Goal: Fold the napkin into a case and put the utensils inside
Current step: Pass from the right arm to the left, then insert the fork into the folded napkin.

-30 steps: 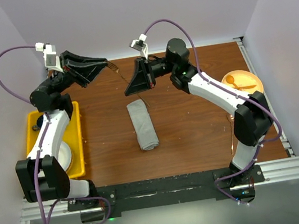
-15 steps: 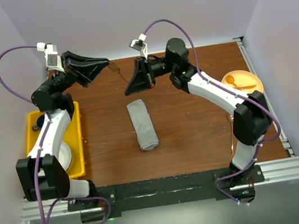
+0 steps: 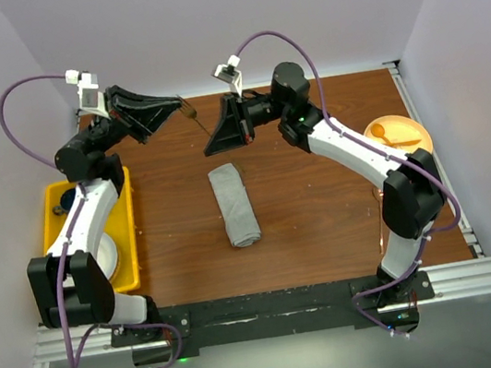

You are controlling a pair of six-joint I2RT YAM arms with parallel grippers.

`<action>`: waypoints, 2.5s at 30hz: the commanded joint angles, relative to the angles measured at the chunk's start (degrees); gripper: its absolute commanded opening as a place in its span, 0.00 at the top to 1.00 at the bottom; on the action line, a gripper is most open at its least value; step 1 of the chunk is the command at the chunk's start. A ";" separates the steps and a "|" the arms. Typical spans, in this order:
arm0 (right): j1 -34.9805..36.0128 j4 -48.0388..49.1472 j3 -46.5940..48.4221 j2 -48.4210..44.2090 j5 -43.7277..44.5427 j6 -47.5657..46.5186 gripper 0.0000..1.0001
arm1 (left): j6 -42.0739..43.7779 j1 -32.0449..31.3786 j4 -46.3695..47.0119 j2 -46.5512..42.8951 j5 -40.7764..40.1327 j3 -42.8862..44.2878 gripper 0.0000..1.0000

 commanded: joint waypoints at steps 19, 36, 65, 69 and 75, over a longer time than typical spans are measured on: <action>-5.48 -48.54 -9.85 -15.29 32.98 -66.51 0.35 | 8.73 3.49 -23.58 15.92 7.80 6.64 1.00; 11.47 -45.39 -26.04 -17.76 44.68 -90.52 0.68 | 49.61 3.41 -73.69 34.91 5.96 24.49 1.00; 17.37 -36.07 -35.01 -5.46 43.09 -108.90 0.84 | 65.53 -1.25 -89.79 44.23 6.49 26.61 1.00; 17.46 -35.63 -35.45 -5.19 43.97 -109.34 0.85 | 66.58 -1.69 -91.28 44.94 7.01 26.61 1.00; 17.37 -35.28 -35.37 -5.10 44.50 -108.99 0.87 | 65.10 -2.31 -89.70 43.27 7.45 23.27 1.00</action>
